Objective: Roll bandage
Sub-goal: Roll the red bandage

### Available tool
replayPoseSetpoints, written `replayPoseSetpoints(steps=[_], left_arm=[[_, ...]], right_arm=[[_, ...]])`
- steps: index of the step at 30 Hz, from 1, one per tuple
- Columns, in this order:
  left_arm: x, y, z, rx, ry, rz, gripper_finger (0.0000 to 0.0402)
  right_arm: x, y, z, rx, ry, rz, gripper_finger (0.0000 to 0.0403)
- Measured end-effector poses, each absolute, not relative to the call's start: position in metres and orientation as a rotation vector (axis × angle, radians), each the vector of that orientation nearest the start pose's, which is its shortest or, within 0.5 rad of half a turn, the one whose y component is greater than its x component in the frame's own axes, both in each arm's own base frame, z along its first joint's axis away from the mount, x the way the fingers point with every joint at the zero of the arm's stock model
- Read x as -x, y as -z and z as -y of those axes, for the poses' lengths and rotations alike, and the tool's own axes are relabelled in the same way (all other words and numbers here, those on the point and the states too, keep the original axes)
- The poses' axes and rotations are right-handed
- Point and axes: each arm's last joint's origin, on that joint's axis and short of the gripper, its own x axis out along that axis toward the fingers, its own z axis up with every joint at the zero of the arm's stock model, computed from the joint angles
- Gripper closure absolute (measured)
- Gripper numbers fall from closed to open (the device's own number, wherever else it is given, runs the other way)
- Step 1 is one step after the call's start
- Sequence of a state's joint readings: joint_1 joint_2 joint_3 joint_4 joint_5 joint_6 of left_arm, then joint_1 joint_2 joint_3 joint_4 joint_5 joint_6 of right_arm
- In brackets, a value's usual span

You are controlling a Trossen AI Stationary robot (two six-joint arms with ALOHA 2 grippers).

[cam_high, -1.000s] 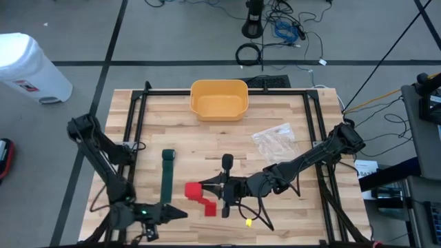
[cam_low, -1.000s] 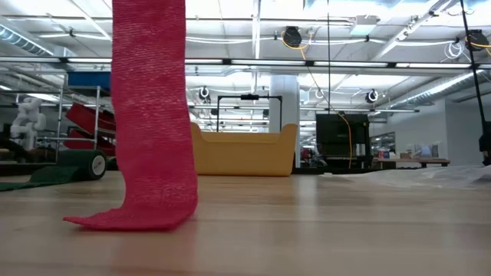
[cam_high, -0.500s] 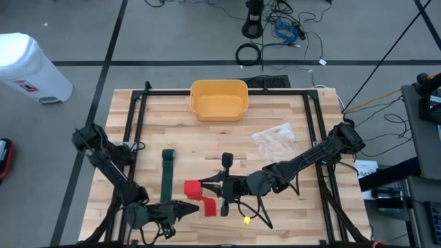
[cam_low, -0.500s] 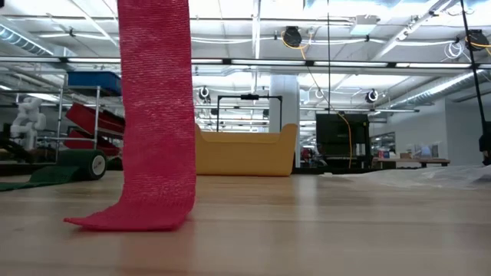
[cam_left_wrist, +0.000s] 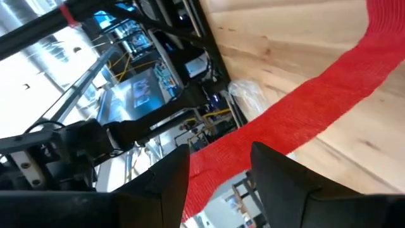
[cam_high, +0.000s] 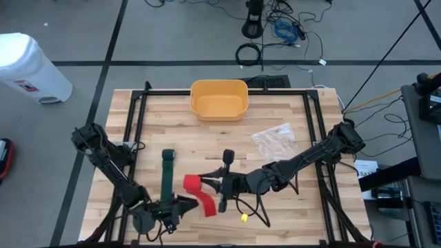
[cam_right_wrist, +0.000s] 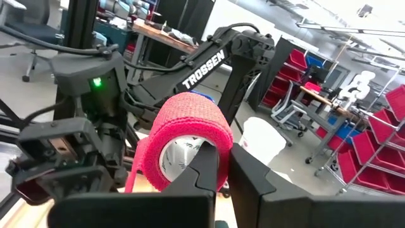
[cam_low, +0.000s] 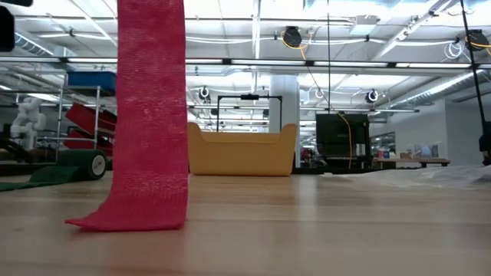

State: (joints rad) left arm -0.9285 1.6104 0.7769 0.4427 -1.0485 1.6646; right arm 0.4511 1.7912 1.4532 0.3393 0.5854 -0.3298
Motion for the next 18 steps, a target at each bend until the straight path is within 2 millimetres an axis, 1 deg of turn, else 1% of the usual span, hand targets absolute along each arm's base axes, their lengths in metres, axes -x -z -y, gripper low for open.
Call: replayPoseSetpoints(steps=[4,10,13,18], left_arm=[[-0.215,-0.195,0.232,-2.032,0.090,-0.306,0.0226],[-0.225,-0.192,0.220,-2.055,0.078,-0.370,0.0226],[-0.225,-0.192,0.220,-2.053,0.076,-0.371,0.0226],[-0.219,-0.193,0.226,-2.051,0.090,-0.342,0.0226]], right_arm=[[-0.386,-0.336,-0.169,0.329,0.133,-0.021,0.0387],[-0.386,-0.335,-0.169,0.339,0.131,-0.033,0.0387],[-0.385,-0.335,-0.169,0.346,0.129,-0.047,0.0387],[-0.383,-0.337,-0.167,0.348,0.173,-0.057,0.0387]])
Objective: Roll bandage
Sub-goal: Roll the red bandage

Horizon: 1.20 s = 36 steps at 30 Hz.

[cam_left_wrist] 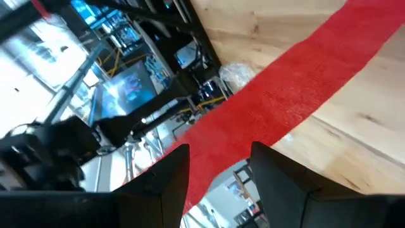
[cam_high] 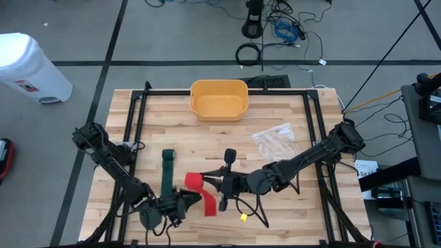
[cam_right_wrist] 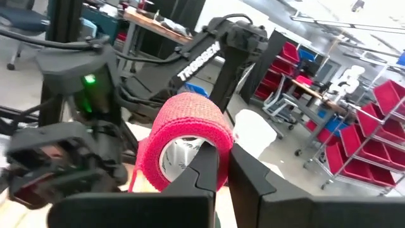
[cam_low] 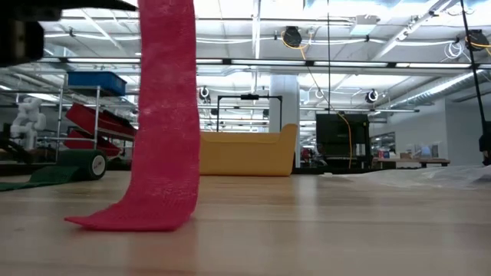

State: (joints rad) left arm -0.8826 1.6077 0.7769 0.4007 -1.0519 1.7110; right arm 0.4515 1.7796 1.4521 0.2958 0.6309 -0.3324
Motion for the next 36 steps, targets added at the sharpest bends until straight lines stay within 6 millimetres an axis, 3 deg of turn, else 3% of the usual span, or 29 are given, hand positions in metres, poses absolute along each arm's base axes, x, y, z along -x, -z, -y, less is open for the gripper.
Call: replayPoseSetpoints(steps=[7,26,36], left_arm=[[-0.215,-0.195,0.229,-2.047,0.087,-0.331,0.0226],[-0.233,-0.197,0.209,-2.085,0.054,-0.418,0.0227],[-0.235,-0.205,0.211,-2.032,0.010,-0.358,0.0227]], right_arm=[[-0.381,-0.339,-0.166,0.329,0.173,-0.052,0.0387],[-0.382,-0.339,-0.166,0.315,0.176,-0.056,0.0387],[-0.385,-0.338,-0.158,0.318,0.195,-0.065,0.0387]])
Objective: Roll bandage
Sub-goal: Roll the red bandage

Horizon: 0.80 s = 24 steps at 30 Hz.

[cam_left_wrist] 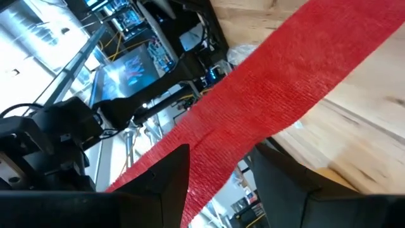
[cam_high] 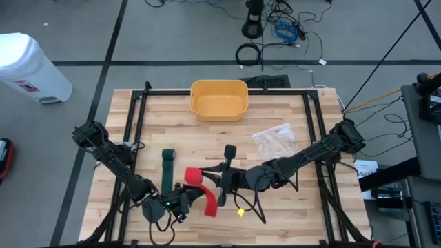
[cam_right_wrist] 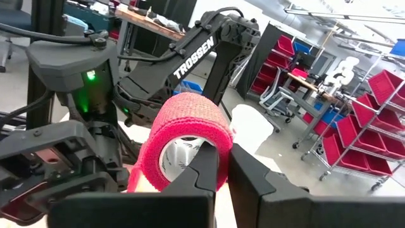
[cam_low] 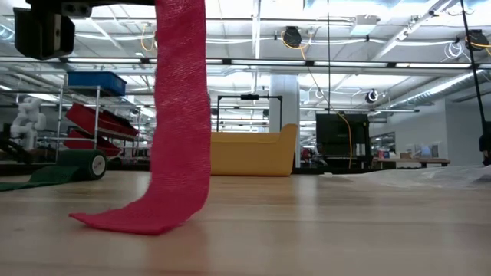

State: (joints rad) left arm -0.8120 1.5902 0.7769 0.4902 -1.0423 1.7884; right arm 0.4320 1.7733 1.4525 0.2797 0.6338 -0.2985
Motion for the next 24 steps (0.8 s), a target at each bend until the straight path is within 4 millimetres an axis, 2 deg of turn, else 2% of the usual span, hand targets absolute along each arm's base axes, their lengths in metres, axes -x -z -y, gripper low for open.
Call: replayPoseSetpoints(steps=[9,19,24], left_arm=[[-0.2363,-0.2090,0.2127,-1.996,-0.008,-0.317,0.0231],[-0.2387,-0.2097,0.2105,-2.006,-0.013,-0.321,0.0303],[-0.2417,-0.2093,0.2086,-1.994,0.018,-0.292,0.0313]], right_arm=[[-0.3846,-0.3380,-0.1582,0.319,0.195,-0.067,0.0387],[-0.3848,-0.3380,-0.1581,0.317,0.195,-0.066,0.0387],[-0.3848,-0.3380,-0.1581,0.317,0.194,-0.066,0.0387]])
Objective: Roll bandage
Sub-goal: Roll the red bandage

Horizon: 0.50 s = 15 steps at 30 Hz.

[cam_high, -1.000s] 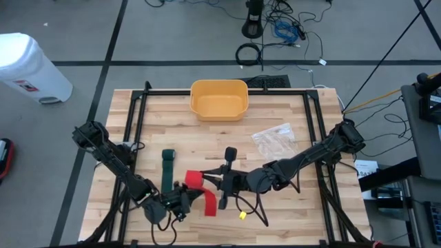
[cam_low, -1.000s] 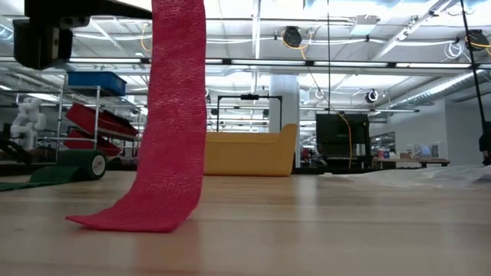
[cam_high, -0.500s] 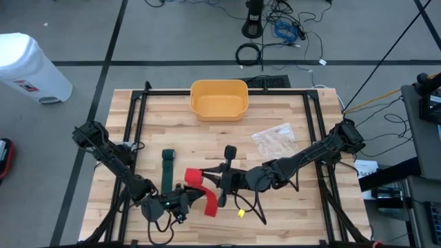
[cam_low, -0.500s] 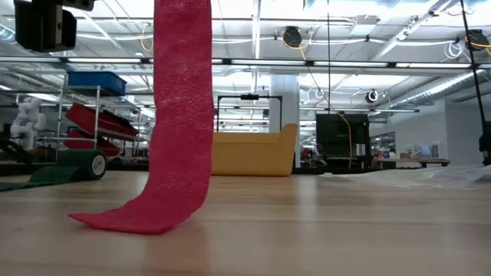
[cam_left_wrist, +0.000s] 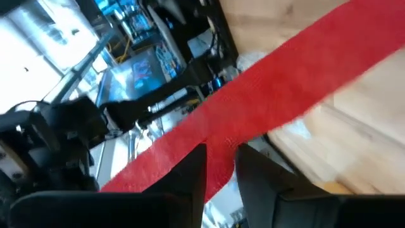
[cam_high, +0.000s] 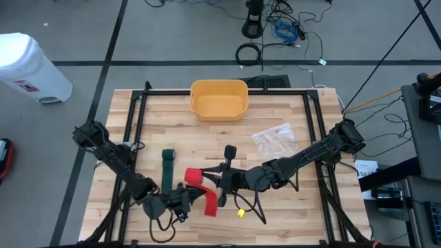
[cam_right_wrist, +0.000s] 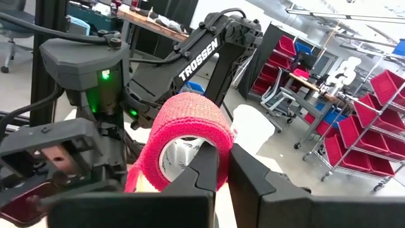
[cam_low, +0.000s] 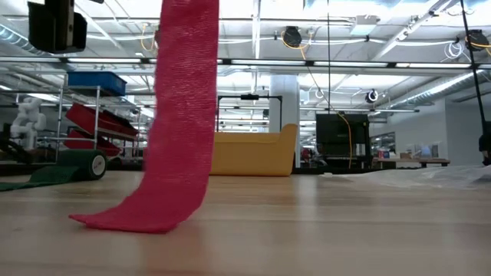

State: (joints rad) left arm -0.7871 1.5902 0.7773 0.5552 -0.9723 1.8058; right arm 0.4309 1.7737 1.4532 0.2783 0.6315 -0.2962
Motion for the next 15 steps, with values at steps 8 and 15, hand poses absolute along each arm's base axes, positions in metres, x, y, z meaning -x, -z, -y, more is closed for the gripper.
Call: replayPoseSetpoints(steps=[8,15], left_arm=[[-0.2423,-0.2091,0.2117,-1.914,0.099,-0.195,0.0314],[-0.2426,-0.2092,0.2105,-1.915,0.071,-0.222,0.0314]], right_arm=[[-0.3848,-0.3380,-0.1581,0.317,0.194,-0.066,0.0387],[-0.3849,-0.3379,-0.1581,0.316,0.194,-0.066,0.0387]])
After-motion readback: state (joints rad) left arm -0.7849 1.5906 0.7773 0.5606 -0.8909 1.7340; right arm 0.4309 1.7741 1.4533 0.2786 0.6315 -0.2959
